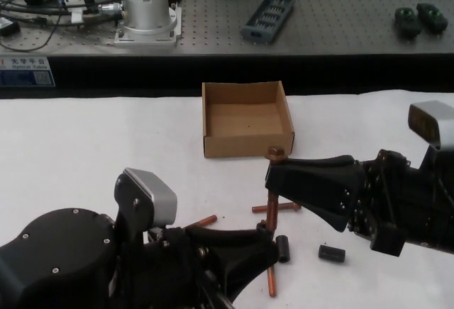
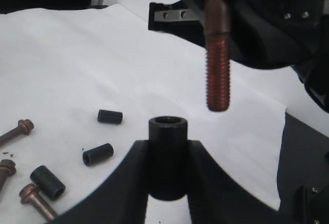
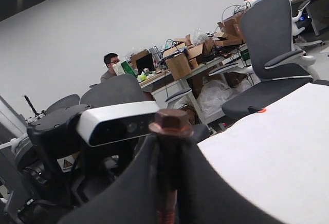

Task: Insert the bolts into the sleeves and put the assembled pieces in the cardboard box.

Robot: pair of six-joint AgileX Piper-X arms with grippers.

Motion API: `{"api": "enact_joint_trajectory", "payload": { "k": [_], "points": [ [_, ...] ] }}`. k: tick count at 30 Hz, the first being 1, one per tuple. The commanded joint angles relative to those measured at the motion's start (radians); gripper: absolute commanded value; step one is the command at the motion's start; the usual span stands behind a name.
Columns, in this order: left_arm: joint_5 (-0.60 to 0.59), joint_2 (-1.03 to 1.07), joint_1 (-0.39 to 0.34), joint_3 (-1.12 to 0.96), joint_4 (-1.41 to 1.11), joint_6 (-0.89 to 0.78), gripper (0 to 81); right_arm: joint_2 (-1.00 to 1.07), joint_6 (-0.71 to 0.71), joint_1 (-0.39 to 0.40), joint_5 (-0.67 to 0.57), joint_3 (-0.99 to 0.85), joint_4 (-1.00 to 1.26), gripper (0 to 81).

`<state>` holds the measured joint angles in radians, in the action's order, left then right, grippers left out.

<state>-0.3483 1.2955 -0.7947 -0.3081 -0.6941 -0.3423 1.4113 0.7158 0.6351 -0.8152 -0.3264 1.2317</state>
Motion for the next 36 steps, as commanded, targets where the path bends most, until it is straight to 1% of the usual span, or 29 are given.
{"api": "enact_joint_trajectory", "payload": {
  "k": [1,10,23,30,36],
  "points": [
    [-0.019,0.001,0.004,-0.005,-0.072,-0.024,0.6,0.002,0.084,0.002,0.049,-0.005,0.061,4.3],
    [-0.085,0.001,0.004,-0.005,-0.072,-0.026,0.6,0.002,0.084,0.002,0.01,-0.005,0.061,4.3],
    [-0.082,0.001,0.004,-0.005,-0.099,-0.028,0.6,0.002,0.076,0.002,0.005,0.011,0.052,4.3],
    [-0.075,0.001,0.004,-0.005,-0.123,-0.05,0.6,0.002,0.076,-0.03,0.005,0.011,0.052,4.3],
    [-0.086,0.001,0.004,-0.005,-0.115,-0.05,0.6,0.002,0.076,-0.031,0.001,0.011,0.052,4.3]
  ]
}}
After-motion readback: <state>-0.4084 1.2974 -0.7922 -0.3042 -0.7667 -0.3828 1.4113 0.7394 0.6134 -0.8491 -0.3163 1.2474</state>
